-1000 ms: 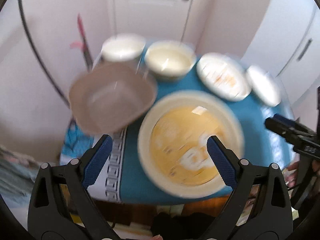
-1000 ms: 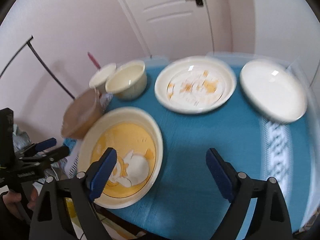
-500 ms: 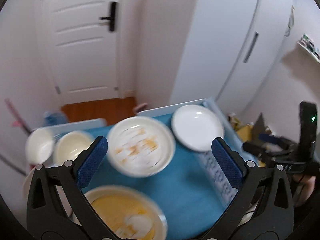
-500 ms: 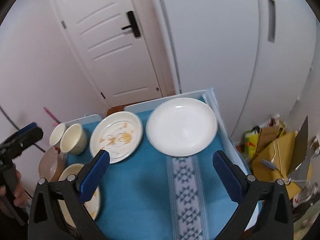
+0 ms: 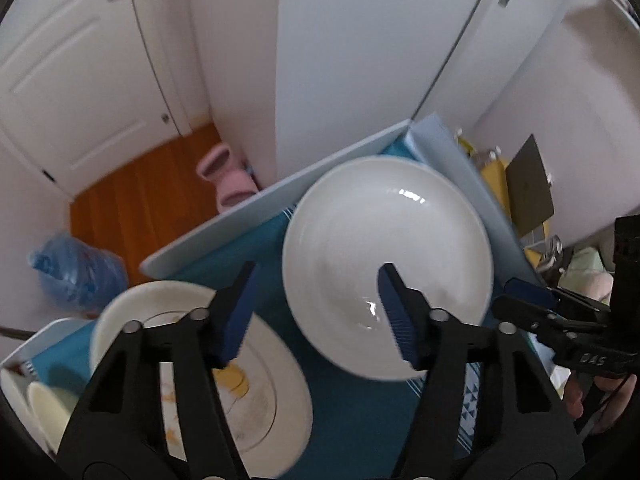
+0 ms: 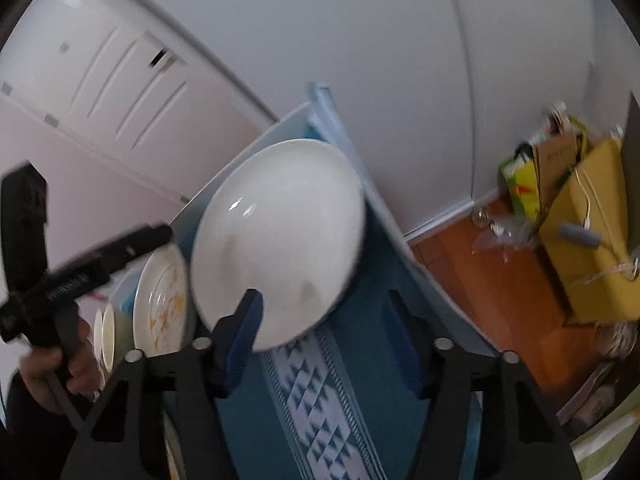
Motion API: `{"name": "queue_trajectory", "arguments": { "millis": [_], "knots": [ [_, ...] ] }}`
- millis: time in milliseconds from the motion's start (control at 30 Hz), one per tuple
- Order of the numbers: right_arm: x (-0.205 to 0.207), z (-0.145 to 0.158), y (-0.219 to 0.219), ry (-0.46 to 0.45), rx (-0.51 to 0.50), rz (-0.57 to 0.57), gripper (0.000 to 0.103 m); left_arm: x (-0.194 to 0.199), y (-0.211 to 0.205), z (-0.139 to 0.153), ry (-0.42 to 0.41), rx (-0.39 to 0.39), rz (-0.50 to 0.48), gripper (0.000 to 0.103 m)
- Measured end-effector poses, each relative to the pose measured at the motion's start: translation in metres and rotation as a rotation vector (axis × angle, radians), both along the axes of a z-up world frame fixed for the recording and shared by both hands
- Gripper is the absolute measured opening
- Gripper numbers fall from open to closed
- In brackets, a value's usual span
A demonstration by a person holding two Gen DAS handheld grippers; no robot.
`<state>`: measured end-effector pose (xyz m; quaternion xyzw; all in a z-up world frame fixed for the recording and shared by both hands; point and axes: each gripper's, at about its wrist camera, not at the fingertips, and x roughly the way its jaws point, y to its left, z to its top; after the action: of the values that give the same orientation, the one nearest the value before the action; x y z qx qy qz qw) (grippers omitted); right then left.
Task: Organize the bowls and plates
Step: 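Close the right gripper on the white plate rim and lift it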
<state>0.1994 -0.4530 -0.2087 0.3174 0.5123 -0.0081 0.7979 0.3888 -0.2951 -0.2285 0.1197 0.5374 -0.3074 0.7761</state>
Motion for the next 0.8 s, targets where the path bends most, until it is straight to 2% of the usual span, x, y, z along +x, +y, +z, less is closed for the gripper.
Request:
{"name": "queue_trajectory", "arguments": {
  "millis": [100, 233, 300, 333, 500, 567, 633, 800],
  "knots": [
    [0.004, -0.010, -0.001, 0.009, 0.025, -0.024, 0.055, 0.012, -0.007, -0.020, 0.034, 0.013, -0.006, 0.051],
    [0.013, -0.020, 0.003, 0.017, 0.033, -0.008, 0.047, 0.022, -0.009, -0.036, 0.055, 0.021, -0.012, 0.050],
    [0.017, -0.024, 0.006, 0.019, 0.033, 0.002, 0.042, 0.030, -0.010, -0.042, 0.063, 0.026, -0.009, 0.039],
    [0.020, -0.025, 0.008, 0.018, 0.026, 0.011, 0.036, 0.031, -0.010, -0.044, 0.070, 0.023, -0.006, 0.035],
    [0.025, -0.029, 0.015, 0.019, -0.034, 0.025, 0.029, 0.035, -0.014, -0.053, 0.090, 0.030, -0.033, 0.025],
    [0.025, -0.032, 0.014, 0.024, -0.057, 0.019, 0.020, 0.036, -0.014, -0.054, 0.081, 0.037, -0.038, 0.024],
    [0.025, -0.034, 0.011, 0.026, -0.061, 0.006, 0.016, 0.037, -0.013, -0.055, 0.083, 0.031, -0.035, 0.024],
    [0.025, -0.033, 0.010, 0.027, -0.057, 0.004, 0.016, 0.037, -0.016, -0.055, 0.060, 0.052, -0.039, 0.024]
  ]
}}
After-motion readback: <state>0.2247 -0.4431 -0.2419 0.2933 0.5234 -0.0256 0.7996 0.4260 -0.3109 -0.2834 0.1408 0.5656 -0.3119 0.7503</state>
